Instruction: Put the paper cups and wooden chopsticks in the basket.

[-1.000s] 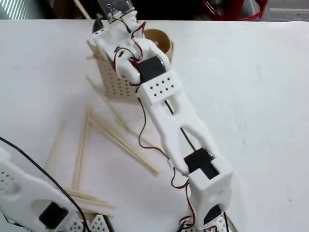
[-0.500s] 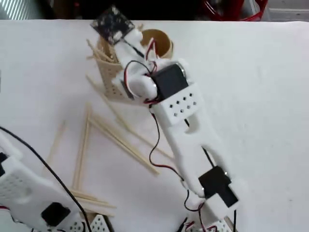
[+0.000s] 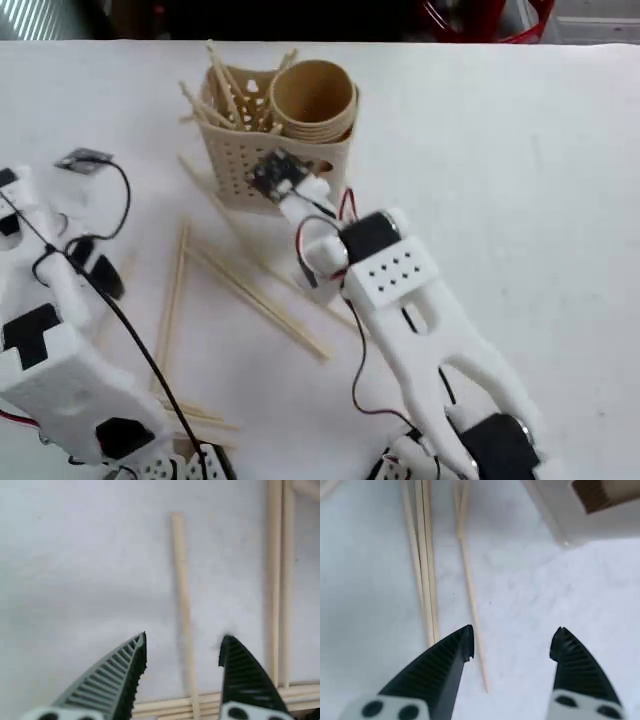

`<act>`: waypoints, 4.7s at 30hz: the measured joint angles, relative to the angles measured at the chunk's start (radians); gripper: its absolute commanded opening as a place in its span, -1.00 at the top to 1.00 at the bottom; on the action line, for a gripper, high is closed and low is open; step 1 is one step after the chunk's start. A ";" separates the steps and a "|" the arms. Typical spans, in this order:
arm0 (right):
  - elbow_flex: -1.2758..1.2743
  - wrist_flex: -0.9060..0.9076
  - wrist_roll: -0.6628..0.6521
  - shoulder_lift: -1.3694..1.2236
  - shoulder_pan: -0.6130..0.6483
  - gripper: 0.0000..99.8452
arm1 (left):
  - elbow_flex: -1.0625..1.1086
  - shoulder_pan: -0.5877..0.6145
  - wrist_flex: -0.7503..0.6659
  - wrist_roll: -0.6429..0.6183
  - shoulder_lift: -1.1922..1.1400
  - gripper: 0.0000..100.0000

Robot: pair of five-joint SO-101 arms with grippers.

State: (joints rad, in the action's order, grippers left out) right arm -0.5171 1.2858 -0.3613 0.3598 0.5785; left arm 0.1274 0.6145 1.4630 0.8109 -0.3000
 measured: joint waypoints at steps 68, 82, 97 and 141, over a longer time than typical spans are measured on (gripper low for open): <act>-0.672 -0.272 -0.069 0.407 -0.166 0.50 | 0.334 -0.212 -0.400 -0.439 0.284 0.94; -0.672 -0.272 -0.069 0.407 -0.166 0.50 | -0.327 -0.391 -0.025 -0.580 0.583 0.94; -0.672 -0.281 -0.069 0.407 -0.167 0.50 | -0.601 -0.694 -0.342 -0.694 0.539 0.94; -0.644 -0.299 -0.077 0.407 -0.167 0.50 | -0.601 -0.331 -0.176 -0.766 0.437 0.76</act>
State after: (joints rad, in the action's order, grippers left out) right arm -1.1615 0.9866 -0.4381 0.7664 0.4112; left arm -0.4741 0.2831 1.2866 0.0453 0.1373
